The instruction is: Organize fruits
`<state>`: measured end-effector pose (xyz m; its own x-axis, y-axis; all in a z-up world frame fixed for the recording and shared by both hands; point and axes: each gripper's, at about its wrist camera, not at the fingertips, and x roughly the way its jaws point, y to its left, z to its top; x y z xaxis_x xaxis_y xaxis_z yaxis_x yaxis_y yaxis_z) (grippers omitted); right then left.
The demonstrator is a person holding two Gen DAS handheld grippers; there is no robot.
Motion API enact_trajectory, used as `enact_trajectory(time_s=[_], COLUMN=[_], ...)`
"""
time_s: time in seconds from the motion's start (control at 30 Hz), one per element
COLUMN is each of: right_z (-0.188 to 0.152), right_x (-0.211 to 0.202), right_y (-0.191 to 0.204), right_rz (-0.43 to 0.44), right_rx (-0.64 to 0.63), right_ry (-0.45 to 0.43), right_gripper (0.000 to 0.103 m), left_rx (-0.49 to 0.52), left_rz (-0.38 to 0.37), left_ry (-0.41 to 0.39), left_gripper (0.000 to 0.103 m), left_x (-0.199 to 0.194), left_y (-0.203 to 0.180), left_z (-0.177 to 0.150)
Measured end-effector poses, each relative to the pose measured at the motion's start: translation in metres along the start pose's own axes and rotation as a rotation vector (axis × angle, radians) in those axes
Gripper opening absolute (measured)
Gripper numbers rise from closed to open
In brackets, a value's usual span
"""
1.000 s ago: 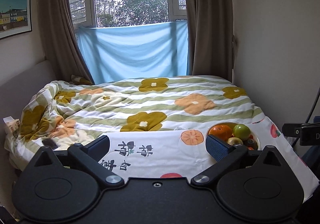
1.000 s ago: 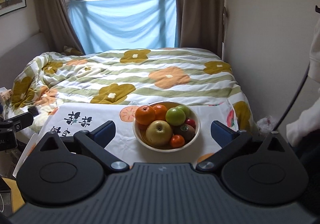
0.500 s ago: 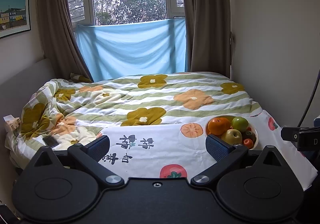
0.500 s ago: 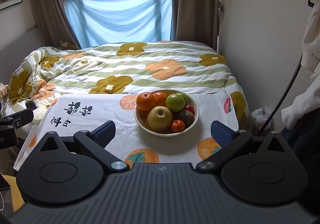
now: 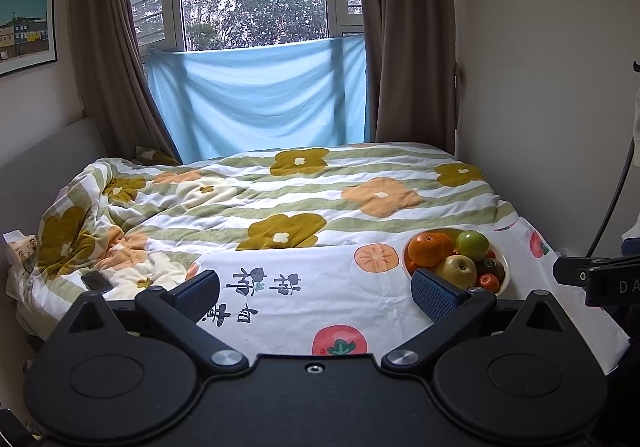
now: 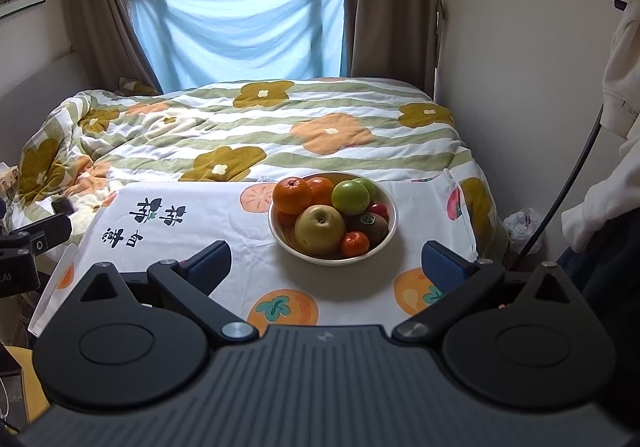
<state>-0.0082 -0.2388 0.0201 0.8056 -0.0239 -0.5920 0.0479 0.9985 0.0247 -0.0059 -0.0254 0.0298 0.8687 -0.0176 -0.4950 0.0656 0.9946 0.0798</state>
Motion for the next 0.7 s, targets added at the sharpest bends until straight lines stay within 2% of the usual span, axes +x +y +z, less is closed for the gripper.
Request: enact_trajectory(time_s=[0.7], right_z=[-0.0029], right_x=[0.0026], right_y=[0.0016], right_rz=[0.001], right_rx=[0.006], right_ry=[0.01], right_gripper=[0.103], left_rx=[0.002], left_rz=[0.007], left_ry=[0.006], left_gripper=[0.103], left_x=[0.0012], left_y=[0.0035], left_z=[-0.001])
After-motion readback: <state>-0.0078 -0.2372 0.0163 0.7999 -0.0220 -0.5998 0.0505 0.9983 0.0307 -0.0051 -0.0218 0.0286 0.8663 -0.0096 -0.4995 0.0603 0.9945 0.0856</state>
